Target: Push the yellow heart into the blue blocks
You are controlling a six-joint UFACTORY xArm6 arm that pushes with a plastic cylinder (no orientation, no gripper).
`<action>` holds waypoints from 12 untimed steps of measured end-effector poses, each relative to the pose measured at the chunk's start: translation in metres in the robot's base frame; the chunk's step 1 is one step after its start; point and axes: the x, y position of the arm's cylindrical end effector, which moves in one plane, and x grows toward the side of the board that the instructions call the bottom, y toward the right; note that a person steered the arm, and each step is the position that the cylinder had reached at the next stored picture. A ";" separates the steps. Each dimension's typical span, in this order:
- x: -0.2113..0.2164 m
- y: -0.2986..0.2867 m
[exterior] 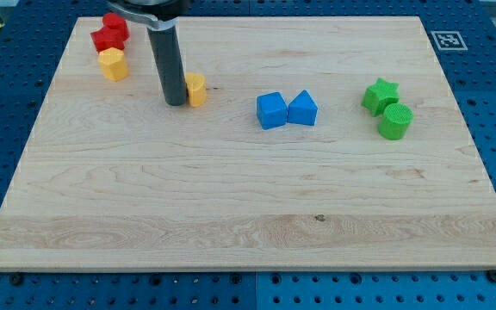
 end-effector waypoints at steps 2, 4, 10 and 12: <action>-0.015 0.018; -0.031 0.019; -0.048 0.103; -0.055 0.133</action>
